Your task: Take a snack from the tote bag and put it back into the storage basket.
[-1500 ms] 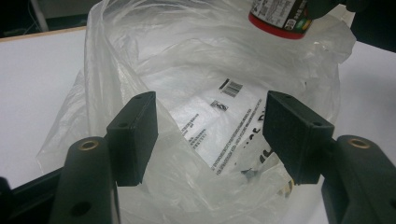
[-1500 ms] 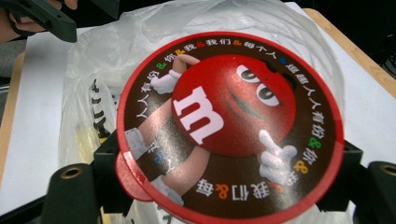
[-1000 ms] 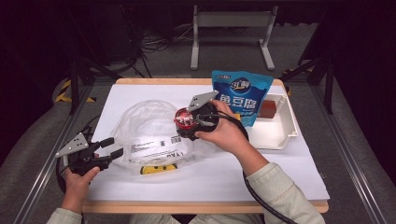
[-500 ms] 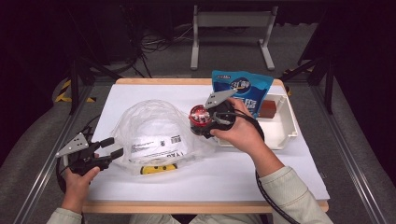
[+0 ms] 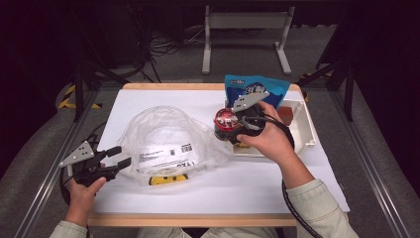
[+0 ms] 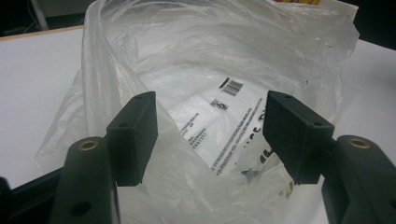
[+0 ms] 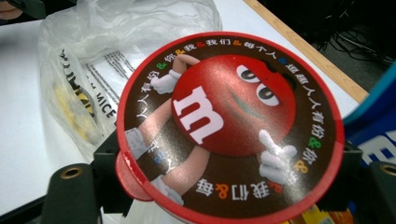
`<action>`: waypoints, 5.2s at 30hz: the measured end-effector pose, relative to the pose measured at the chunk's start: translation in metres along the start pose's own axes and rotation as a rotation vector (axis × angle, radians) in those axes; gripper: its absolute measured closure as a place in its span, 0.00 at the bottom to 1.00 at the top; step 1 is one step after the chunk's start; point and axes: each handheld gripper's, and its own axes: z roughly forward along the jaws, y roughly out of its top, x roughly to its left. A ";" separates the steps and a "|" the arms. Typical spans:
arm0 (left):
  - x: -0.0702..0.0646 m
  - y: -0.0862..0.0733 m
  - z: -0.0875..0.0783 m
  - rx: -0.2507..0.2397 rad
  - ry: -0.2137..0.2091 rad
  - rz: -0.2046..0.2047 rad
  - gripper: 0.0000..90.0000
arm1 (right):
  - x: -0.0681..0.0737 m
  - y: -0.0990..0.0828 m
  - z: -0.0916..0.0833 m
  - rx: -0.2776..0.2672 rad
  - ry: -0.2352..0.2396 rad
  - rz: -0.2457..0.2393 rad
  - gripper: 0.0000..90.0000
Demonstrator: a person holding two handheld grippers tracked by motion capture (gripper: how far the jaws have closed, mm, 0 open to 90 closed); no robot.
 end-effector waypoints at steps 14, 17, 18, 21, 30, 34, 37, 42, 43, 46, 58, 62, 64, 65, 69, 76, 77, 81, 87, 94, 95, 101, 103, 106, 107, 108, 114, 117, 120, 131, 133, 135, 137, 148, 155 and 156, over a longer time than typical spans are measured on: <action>0.000 0.000 0.000 0.002 0.000 0.002 0.40 | -0.016 -0.015 -0.030 0.001 -0.045 0.032 0.29; 0.000 0.000 0.000 0.004 0.002 0.002 0.40 | -0.019 -0.018 -0.036 0.007 -0.056 0.035 0.29; 0.000 0.000 0.000 0.004 0.002 0.001 0.40 | -0.020 -0.020 -0.038 0.007 -0.059 0.036 0.29; 0.000 0.000 0.000 0.003 0.002 -0.001 0.40 | -0.022 -0.023 -0.044 0.016 -0.069 0.044 0.29; 0.000 0.000 0.000 0.004 0.002 0.001 0.40 | -0.031 -0.034 -0.057 0.025 -0.097 0.060 0.29; 0.000 0.000 0.001 0.005 0.001 0.003 0.40 | -0.036 -0.041 -0.063 0.025 -0.106 0.068 0.29; 0.000 0.000 0.001 0.005 0.002 0.004 0.40 | -0.040 -0.047 -0.067 0.022 -0.109 0.073 0.29; 0.000 0.000 0.001 0.005 0.001 0.001 0.40 | -0.045 -0.056 -0.072 0.028 -0.113 0.070 0.29; 0.000 0.000 0.001 0.005 0.001 -0.002 0.40 | -0.046 -0.059 -0.073 0.028 -0.115 0.074 0.29; 0.000 0.000 0.002 0.006 0.003 0.003 0.40 | -0.050 -0.064 -0.076 0.029 -0.123 0.079 0.29; 0.000 -0.001 0.002 0.007 0.002 -0.003 0.40 | -0.066 -0.087 -0.079 0.034 -0.148 0.101 0.29; 0.000 -0.001 0.001 0.007 0.002 -0.003 0.40 | -0.072 -0.095 -0.079 0.039 -0.156 0.104 0.29; 0.000 0.000 0.001 0.007 0.002 -0.004 0.40 | -0.073 -0.098 -0.079 0.041 -0.159 0.109 0.29; 0.000 0.000 0.002 0.007 0.002 -0.002 0.40 | -0.074 -0.100 -0.079 0.045 -0.158 0.110 0.29; 0.000 0.000 0.001 0.006 0.005 -0.005 0.40 | -0.077 -0.108 -0.077 0.061 -0.167 0.118 0.29; 0.000 0.000 0.002 0.007 0.006 -0.003 0.40 | -0.080 -0.120 -0.075 0.077 -0.178 0.117 0.29; 0.000 0.000 0.002 0.006 0.006 -0.003 0.40 | -0.081 -0.122 -0.074 0.082 -0.180 0.120 0.29; 0.000 0.000 0.002 0.006 0.007 -0.003 0.40 | -0.083 -0.129 -0.070 0.088 -0.185 0.117 0.29; 0.000 0.000 0.001 0.007 0.007 -0.003 0.40 | -0.087 -0.140 -0.063 0.099 -0.187 0.126 0.29; 0.000 0.000 0.002 0.008 0.006 -0.002 0.40 | -0.089 -0.149 -0.057 0.110 -0.192 0.130 0.29; 0.000 0.000 0.002 0.007 0.007 -0.003 0.40 | -0.089 -0.150 -0.056 0.112 -0.192 0.128 0.29; 0.000 0.000 0.002 0.008 0.006 -0.001 0.40 | -0.090 -0.155 -0.049 0.129 -0.183 0.142 0.29; 0.000 0.000 0.002 0.008 0.006 -0.001 0.40 | -0.090 -0.156 -0.047 0.139 -0.183 0.144 0.29; 0.000 0.000 0.002 0.008 0.005 -0.002 0.40 | -0.090 -0.157 -0.044 0.149 -0.180 0.154 0.29; 0.000 0.000 0.002 0.009 0.006 -0.003 0.40 | -0.090 -0.157 -0.043 0.154 -0.181 0.152 0.29; 0.000 0.000 0.002 0.009 0.006 -0.003 0.40 | -0.090 -0.158 -0.042 0.161 -0.182 0.154 0.29; 0.000 0.000 0.001 0.007 0.005 -0.002 0.40 | -0.090 -0.160 -0.037 0.182 -0.179 0.163 0.29; 0.000 0.000 0.001 0.007 0.005 -0.002 0.40 | -0.091 -0.161 -0.034 0.197 -0.177 0.169 0.29; 0.000 0.000 0.002 0.007 0.006 -0.002 0.40 | -0.092 -0.162 -0.032 0.205 -0.178 0.173 0.29; 0.000 -0.001 0.002 0.009 0.005 -0.003 0.40 | -0.096 -0.167 -0.027 0.223 -0.155 0.220 0.28; 0.000 -0.001 0.002 0.010 0.002 -0.002 0.40 | -0.098 -0.166 -0.027 0.243 -0.151 0.225 0.28; 0.000 -0.001 0.002 0.010 0.002 -0.003 0.40 | -0.099 -0.165 -0.027 0.266 -0.149 0.221 0.28; 0.000 0.000 0.002 0.009 0.005 -0.003 0.40 | -0.100 -0.164 -0.027 0.280 -0.148 0.228 0.28; 0.001 -0.001 0.002 0.010 0.001 -0.004 0.40 | -0.092 -0.156 -0.044 0.228 -0.223 0.270 0.18; -0.003 0.000 0.000 0.009 0.001 0.004 0.40 | -0.071 -0.144 -0.067 0.106 -0.249 0.226 0.16; -0.003 0.000 0.000 0.010 0.001 0.003 0.40 | -0.068 -0.143 -0.069 0.092 -0.252 0.221 0.16</action>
